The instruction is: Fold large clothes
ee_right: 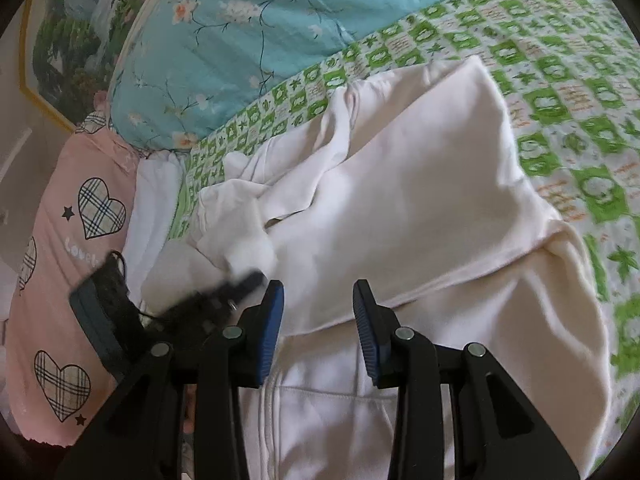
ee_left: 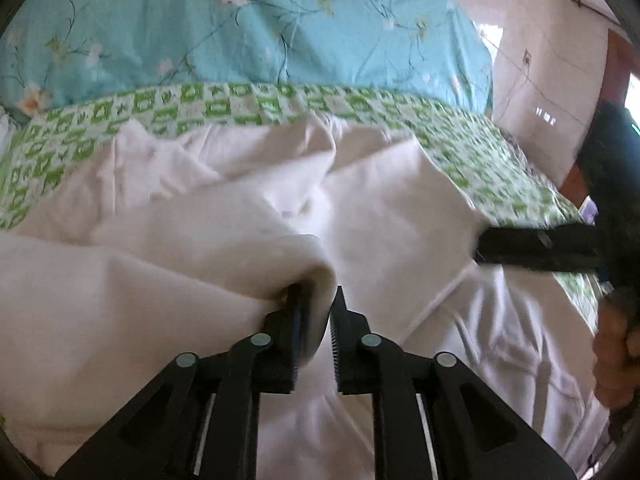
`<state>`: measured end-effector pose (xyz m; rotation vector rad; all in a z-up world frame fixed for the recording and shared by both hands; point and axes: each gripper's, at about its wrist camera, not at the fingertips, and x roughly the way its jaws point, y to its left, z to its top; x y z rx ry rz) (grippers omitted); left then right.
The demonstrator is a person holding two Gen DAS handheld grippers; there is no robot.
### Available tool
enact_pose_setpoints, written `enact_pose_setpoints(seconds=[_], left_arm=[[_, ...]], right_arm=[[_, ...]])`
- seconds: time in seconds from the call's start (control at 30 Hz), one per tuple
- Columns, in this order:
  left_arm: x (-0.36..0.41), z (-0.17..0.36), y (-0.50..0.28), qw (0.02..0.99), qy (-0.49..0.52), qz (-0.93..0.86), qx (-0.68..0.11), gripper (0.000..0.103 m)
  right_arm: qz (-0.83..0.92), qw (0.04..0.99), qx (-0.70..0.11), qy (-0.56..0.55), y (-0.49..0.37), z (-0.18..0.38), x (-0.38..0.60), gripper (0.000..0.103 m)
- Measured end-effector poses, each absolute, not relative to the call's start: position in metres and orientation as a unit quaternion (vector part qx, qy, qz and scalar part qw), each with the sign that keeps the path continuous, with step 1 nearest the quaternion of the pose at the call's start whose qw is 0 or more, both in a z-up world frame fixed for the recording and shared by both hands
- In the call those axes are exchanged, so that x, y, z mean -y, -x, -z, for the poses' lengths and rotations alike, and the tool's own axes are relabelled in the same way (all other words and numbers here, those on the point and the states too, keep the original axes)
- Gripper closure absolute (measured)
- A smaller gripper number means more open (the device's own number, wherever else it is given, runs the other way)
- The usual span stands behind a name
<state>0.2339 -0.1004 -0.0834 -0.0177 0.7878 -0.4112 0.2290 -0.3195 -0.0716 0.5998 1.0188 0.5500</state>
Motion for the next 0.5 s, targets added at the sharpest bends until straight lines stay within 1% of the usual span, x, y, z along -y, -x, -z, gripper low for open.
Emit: enact_pose_setpoints(seconds=[0.03,0.07,0.1,0.13,0.23,0.3,0.33,0.43,0.5], left_arm=[[0.096,0.081,-0.225,0.903,0.008,0.200,-0.379,0.074],[0.090,0.080,-0.218,0.905,0.009,0.198,-0.377,0.069],[0.081,0.076,-0.208,0.907,0.013,0.193,-0.374,0.059],[0.073,0.072,-0.200,0.909,0.017,0.189,-0.371,0.054],[0.031,0.060,-0.174,0.920,0.032,0.149,-0.362,0.053],[0.002,0.055,-0.163,0.926,0.049,0.110,-0.357,0.053],[-0.009,0.052,-0.160,0.928,0.054,0.097,-0.355,0.052],[-0.048,0.060,-0.160,0.929,0.061,0.030,-0.365,0.052],[-0.067,0.072,-0.168,0.919,0.069,-0.002,-0.389,0.052]], right_arm=[[-0.261,0.792,-0.475,-0.281,-0.233,0.072,0.316,0.066],[-0.269,0.788,-0.477,-0.283,-0.238,0.074,0.311,0.066],[-0.275,0.785,-0.477,-0.282,-0.242,0.074,0.308,0.066],[-0.286,0.782,-0.478,-0.280,-0.249,0.075,0.300,0.066],[-0.313,0.768,-0.487,-0.274,-0.270,0.081,0.278,0.065],[-0.324,0.763,-0.491,-0.267,-0.284,0.085,0.262,0.061],[-0.329,0.758,-0.496,-0.266,-0.290,0.087,0.255,0.056],[-0.341,0.745,-0.507,-0.267,-0.300,0.093,0.240,0.055],[-0.344,0.741,-0.510,-0.269,-0.306,0.097,0.231,0.055]])
